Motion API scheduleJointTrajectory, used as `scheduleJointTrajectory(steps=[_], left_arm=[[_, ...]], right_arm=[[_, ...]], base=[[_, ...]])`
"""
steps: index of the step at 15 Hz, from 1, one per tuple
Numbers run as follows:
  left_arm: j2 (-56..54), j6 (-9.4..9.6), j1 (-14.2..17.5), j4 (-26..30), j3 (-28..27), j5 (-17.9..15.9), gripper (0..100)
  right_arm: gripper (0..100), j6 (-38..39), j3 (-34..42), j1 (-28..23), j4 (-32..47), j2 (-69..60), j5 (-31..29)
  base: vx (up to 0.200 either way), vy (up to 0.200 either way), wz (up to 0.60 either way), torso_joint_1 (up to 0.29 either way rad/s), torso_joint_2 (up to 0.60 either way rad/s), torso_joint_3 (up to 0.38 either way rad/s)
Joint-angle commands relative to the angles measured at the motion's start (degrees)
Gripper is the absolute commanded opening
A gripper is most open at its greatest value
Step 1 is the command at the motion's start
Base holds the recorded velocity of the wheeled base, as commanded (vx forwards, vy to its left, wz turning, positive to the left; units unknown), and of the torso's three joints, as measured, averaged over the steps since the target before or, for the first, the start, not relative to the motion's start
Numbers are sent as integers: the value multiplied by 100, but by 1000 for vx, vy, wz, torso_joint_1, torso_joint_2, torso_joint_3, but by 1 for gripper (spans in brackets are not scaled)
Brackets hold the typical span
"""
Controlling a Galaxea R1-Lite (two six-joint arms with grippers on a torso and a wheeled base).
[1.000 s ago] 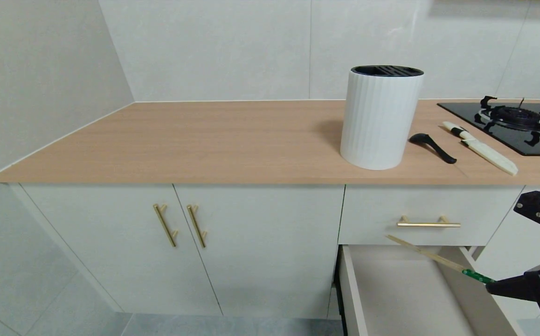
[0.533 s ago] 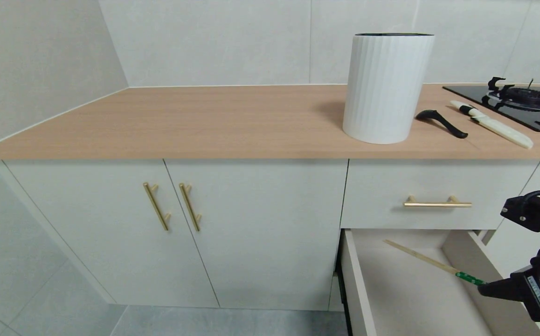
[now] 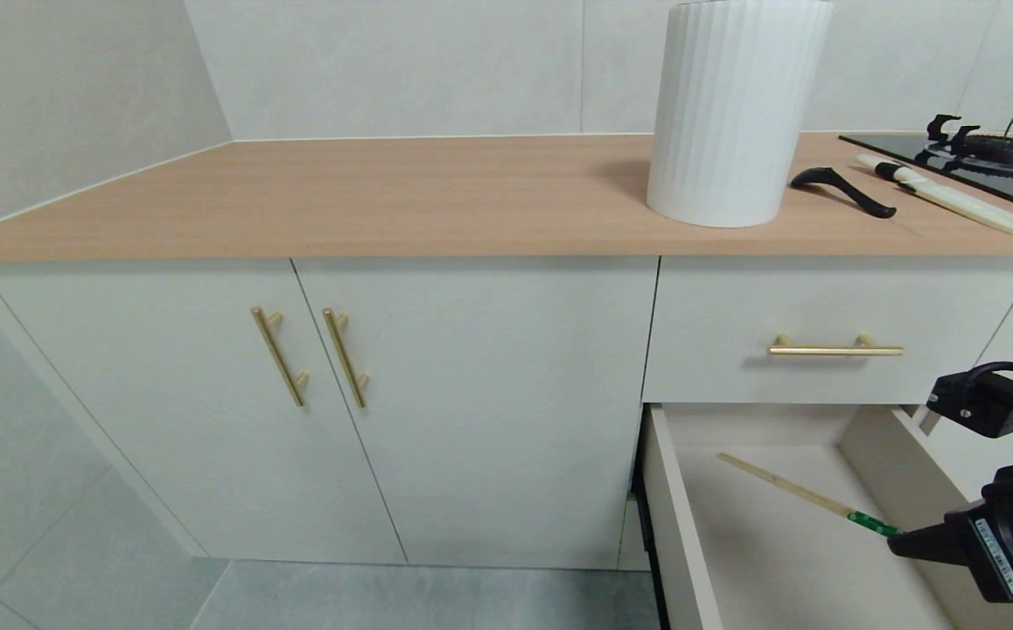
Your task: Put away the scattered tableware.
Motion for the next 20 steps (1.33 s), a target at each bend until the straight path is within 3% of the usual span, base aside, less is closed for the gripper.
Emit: scheduleJointTrajectory(steps=[1,5,14,20], left_arm=[[7,-1,-6,-1,0,-2,100],[7,-1,3,-1,0,-2,100],[7,-1,3,-1,0,-2,100],[7,-1,-6,-1,0,-2,100]], right_arm=[[0,-1,19,1,-17,32,-5],[0,17,-8,1,-158,551,-49],[0,1555,28,124,-2267,3249,-418],[0,1669,353,423,-3251,4234,-735]], base=[[0,0,0,0,0,0],[0,0,0,0,0,0],[0,0,0,0,0,0],[0,0,0,0,0,0]])
